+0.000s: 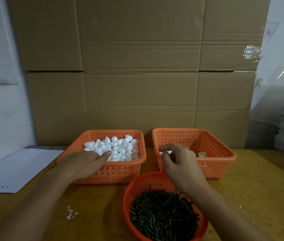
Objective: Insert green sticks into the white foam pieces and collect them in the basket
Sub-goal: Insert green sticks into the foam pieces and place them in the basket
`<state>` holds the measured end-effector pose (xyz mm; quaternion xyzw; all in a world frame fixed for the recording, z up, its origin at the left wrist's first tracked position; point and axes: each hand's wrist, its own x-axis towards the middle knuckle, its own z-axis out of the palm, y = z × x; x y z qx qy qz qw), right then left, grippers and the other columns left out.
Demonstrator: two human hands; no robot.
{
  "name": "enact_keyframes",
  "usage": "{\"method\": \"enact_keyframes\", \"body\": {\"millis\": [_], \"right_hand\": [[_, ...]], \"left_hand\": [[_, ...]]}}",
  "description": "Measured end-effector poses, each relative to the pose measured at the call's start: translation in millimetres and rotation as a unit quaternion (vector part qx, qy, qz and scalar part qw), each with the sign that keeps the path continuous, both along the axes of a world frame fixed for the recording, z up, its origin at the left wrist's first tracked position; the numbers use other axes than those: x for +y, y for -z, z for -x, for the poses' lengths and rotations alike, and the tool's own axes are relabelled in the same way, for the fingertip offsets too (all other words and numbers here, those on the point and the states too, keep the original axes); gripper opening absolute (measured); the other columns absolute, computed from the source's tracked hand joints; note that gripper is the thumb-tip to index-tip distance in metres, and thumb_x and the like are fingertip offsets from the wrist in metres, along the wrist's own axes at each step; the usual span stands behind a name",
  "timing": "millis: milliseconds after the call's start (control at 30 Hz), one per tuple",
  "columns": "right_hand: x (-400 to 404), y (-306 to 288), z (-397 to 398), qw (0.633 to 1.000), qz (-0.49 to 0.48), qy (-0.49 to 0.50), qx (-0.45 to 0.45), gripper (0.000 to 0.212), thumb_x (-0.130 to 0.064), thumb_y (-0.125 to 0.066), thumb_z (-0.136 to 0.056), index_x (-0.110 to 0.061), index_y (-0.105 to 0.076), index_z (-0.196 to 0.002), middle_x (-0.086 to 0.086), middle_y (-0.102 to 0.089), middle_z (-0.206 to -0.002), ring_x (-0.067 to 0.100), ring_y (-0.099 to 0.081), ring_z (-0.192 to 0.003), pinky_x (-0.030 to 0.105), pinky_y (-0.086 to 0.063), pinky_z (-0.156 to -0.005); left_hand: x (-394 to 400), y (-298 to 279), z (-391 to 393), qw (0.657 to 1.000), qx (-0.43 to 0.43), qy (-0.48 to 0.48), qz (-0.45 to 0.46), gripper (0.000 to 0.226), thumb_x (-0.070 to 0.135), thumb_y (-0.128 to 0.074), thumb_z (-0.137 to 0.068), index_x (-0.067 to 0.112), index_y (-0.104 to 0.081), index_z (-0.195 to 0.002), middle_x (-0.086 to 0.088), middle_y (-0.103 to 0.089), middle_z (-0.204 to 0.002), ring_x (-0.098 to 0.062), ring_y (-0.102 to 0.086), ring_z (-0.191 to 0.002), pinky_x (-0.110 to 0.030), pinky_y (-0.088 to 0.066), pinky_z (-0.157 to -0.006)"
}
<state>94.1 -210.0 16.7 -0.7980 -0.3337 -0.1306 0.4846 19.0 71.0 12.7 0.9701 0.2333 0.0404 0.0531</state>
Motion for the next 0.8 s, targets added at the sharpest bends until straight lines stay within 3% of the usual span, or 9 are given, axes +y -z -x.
{"method": "enact_keyframes", "body": {"millis": [167, 467, 600, 800], "right_hand": [[0.4, -0.1, -0.8, 1.0, -0.003, 0.003, 0.003, 0.025, -0.017, -0.049, -0.095, -0.022, -0.071, -0.106, 0.006, -0.064, -0.056, 0.008, -0.047, -0.041, 0.038, -0.041, -0.045], [0.1, -0.3, -1.3, 1.0, 0.0, 0.01, -0.003, 0.024, -0.018, -0.05, -0.095, -0.023, -0.071, -0.105, 0.006, -0.066, -0.058, 0.011, -0.052, -0.042, 0.039, -0.043, -0.046], [0.0, 0.4, -2.3, 1.0, -0.001, 0.01, -0.006, 0.024, -0.018, -0.05, -0.095, -0.023, -0.07, -0.105, 0.006, -0.066, -0.058, 0.011, -0.052, -0.042, 0.039, -0.042, -0.046], [0.0, 0.5, -3.0, 1.0, -0.001, 0.007, -0.009, 0.025, -0.017, -0.049, -0.094, -0.023, -0.071, -0.105, 0.005, -0.066, -0.058, 0.007, -0.049, -0.04, 0.034, -0.039, -0.043]], "left_hand": [[3.0, 1.8, -2.0, 1.0, -0.004, -0.001, 0.004, 0.088, 0.079, -0.004, -0.087, 0.031, -0.06, -0.137, -0.005, -0.045, -0.155, -0.021, -0.052, -0.128, -0.037, -0.039, -0.099], [6.1, 4.6, -3.3, 1.0, -0.024, 0.006, 0.003, 0.083, 0.077, -0.006, -0.091, 0.031, -0.069, -0.12, 0.002, -0.067, -0.126, -0.013, -0.057, -0.104, -0.032, -0.036, -0.082], [6.1, 5.2, -3.2, 1.0, -0.027, 0.003, 0.0, 0.079, 0.075, -0.008, -0.093, 0.033, -0.068, -0.122, 0.002, -0.066, -0.128, -0.011, -0.053, -0.099, -0.032, -0.035, -0.081], [7.7, 5.9, -3.8, 0.999, -0.034, 0.006, 0.005, 0.082, 0.077, -0.008, -0.092, 0.03, -0.07, -0.118, 0.003, -0.069, -0.119, -0.012, -0.059, -0.1, -0.032, -0.038, -0.081]]}}
